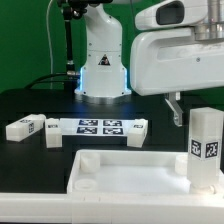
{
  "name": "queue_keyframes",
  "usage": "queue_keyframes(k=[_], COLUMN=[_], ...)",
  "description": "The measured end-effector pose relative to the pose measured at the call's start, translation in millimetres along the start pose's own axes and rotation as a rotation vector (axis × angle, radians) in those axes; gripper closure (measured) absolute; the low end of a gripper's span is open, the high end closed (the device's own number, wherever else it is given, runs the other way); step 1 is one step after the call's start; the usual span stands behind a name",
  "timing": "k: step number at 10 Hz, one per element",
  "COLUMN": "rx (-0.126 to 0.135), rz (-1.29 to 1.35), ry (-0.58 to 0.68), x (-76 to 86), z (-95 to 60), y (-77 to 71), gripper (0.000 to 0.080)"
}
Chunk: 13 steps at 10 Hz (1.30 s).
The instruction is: Assemble desk
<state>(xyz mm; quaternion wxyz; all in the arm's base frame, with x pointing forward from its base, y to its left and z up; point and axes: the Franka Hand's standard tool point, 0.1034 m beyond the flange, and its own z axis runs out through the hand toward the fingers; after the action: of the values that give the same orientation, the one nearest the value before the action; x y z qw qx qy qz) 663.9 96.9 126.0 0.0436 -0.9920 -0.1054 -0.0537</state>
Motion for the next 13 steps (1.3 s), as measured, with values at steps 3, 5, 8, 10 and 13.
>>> queue_keyframes(k=[3, 5, 8, 10, 13], rx=[-0.016, -0.016, -0.015, -0.015, -0.013], rz=[-0.181, -0.178, -0.174, -0.152, 0.038], ry=[0.015, 0.015, 0.015, 0.015, 0.016], x=[2.1, 2.1, 2.1, 2.1, 2.1], z=[-0.4, -0.3, -0.3, -0.3, -0.3], y=[4.1, 3.5, 3.4, 3.3, 4.3], gripper=[0.0150, 0.0408, 0.0511, 0.0511, 0.0511])
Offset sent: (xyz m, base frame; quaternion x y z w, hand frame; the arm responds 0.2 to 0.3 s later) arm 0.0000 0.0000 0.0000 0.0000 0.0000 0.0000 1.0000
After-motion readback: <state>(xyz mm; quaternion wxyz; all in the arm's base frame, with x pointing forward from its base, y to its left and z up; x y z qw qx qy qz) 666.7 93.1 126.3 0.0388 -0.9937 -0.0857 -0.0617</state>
